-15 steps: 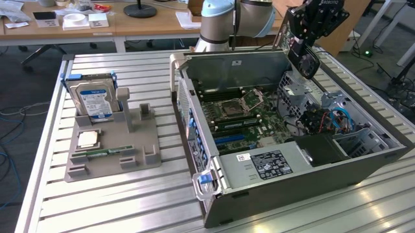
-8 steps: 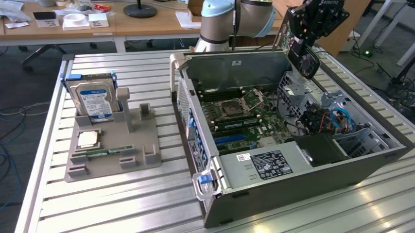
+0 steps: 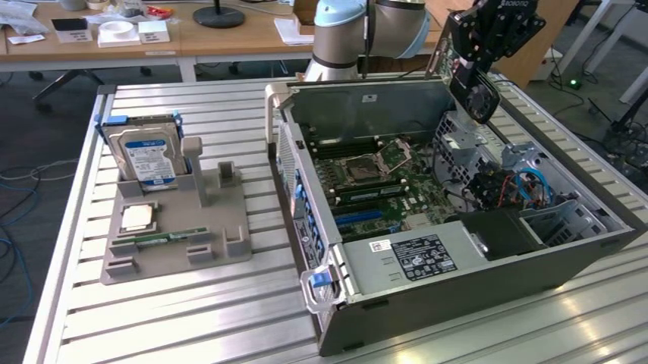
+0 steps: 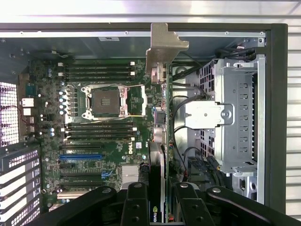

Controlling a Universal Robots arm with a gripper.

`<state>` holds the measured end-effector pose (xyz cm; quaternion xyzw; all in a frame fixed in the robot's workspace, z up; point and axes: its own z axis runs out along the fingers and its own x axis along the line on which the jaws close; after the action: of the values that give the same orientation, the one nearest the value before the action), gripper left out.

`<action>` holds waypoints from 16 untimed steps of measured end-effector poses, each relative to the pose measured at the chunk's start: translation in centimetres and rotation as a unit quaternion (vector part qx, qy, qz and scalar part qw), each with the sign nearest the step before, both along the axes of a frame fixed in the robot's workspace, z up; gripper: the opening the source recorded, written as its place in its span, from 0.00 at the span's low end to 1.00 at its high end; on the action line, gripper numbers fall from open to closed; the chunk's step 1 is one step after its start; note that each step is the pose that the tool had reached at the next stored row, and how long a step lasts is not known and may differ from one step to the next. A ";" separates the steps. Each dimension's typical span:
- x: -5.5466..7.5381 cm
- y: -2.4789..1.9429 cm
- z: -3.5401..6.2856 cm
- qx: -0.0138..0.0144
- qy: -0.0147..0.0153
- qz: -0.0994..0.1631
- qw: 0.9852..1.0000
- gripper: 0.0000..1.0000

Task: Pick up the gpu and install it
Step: 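Insert the gpu into the slot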

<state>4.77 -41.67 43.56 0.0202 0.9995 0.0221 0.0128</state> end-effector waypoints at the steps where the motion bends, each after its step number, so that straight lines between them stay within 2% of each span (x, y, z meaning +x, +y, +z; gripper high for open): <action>1: 0.0 0.00 0.00 0.000 0.000 0.001 1.000 0.26; 5: 0.0 0.00 -0.01 0.000 0.000 0.009 1.000 0.26; 9: 0.0 0.00 -0.01 0.000 0.000 0.028 1.000 0.26; 13: 0.0 0.00 -0.02 0.000 0.000 0.054 0.999 0.26; 16: 0.0 0.00 -0.03 0.000 0.000 0.075 0.997 0.26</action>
<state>4.74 -41.66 43.53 -0.0546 0.9982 0.0230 0.0110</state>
